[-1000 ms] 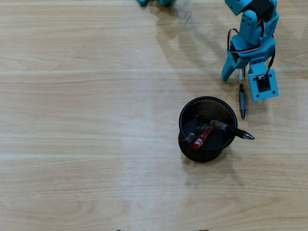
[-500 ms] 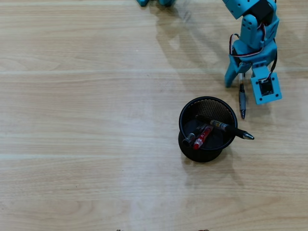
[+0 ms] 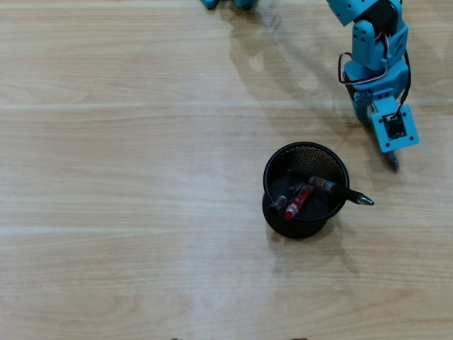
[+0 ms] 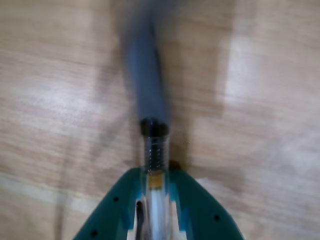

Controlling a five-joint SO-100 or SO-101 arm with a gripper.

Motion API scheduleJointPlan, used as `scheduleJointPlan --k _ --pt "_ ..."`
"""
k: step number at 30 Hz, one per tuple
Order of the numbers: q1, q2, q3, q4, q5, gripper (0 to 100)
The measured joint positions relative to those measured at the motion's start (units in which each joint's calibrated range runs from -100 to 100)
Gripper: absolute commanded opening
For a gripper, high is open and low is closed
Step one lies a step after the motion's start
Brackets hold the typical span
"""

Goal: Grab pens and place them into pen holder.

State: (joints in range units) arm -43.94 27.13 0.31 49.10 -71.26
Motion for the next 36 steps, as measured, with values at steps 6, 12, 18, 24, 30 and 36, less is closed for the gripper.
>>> scheduleJointPlan --k 6,12,18,24,30,36 --pt "-0.1 0.0 0.1 0.0 0.0 2" --pt "0.0 -3.3 0.5 0.9 2.1 2" --pt "5.3 -13.2 -3.7 0.9 10.0 2" --pt "13.9 -20.7 -13.7 0.9 16.9 2" --pt "23.5 -22.1 -20.2 0.9 18.7 2" --pt "28.3 -22.1 -20.3 -5.4 18.4 2"
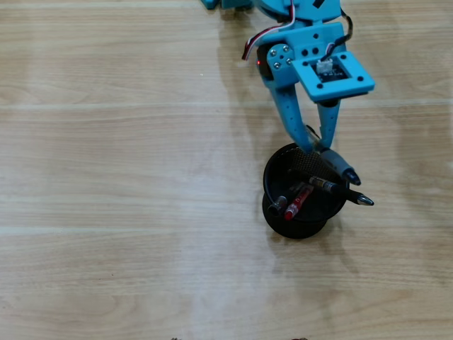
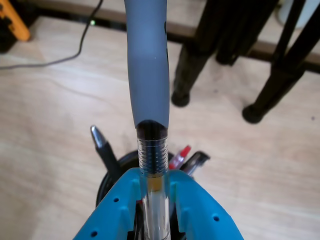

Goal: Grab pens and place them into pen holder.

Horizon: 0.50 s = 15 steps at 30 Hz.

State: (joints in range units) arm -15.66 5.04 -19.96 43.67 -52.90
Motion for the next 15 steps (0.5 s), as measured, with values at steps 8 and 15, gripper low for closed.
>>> scheduleJointPlan --k 8,15 --pt "-0.5 3.2 9.3 -20.2 -4.9 2" --pt "-0.6 3.3 18.2 -23.8 -5.7 2"
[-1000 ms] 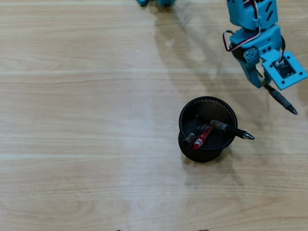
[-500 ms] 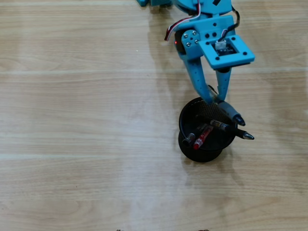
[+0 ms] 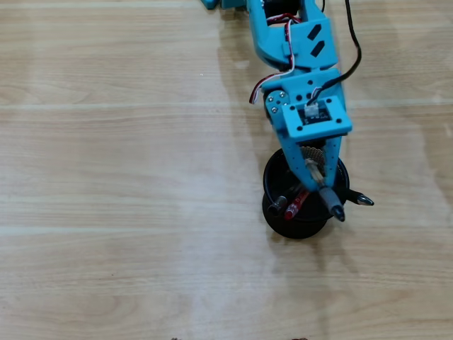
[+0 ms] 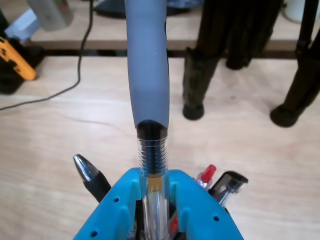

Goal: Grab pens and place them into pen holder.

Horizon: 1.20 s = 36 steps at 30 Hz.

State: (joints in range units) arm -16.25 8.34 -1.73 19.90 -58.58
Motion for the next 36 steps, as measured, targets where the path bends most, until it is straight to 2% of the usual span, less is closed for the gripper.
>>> scheduleJointPlan --k 11,18,26,29,32,36 --pt "-0.7 0.0 3.5 0.0 0.0 2" --pt "-0.8 0.0 3.7 0.0 0.0 13" --pt "-0.8 0.0 4.0 0.0 0.7 13" --pt "-0.8 -0.3 4.0 0.0 2.9 13" --pt "-0.8 -3.3 4.0 1.7 7.5 13" --pt "-0.6 -11.1 4.0 16.6 14.0 13"
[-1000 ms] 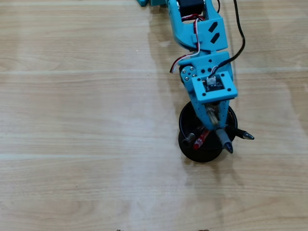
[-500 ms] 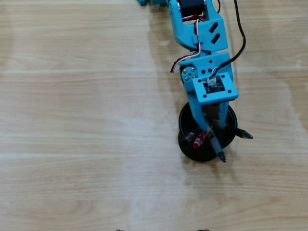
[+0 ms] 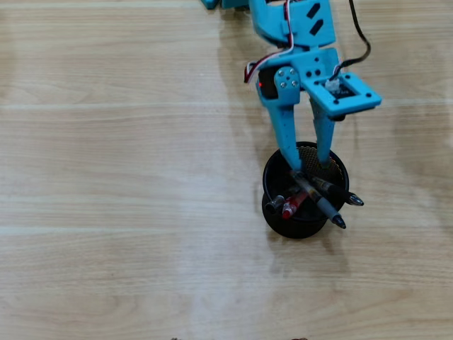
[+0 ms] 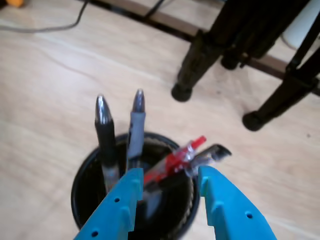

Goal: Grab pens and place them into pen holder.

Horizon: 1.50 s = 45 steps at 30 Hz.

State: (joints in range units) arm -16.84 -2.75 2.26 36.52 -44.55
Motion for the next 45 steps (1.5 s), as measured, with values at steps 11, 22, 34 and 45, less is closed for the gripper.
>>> scheduleJointPlan --k 11,22,34,45 --pt "0.6 -20.2 3.3 30.9 28.1 13" --pt "-1.6 -50.8 50.3 30.0 41.6 13" --pt "7.2 -94.2 89.7 35.1 42.3 13" --pt "8.6 -94.2 89.6 35.1 42.5 13"
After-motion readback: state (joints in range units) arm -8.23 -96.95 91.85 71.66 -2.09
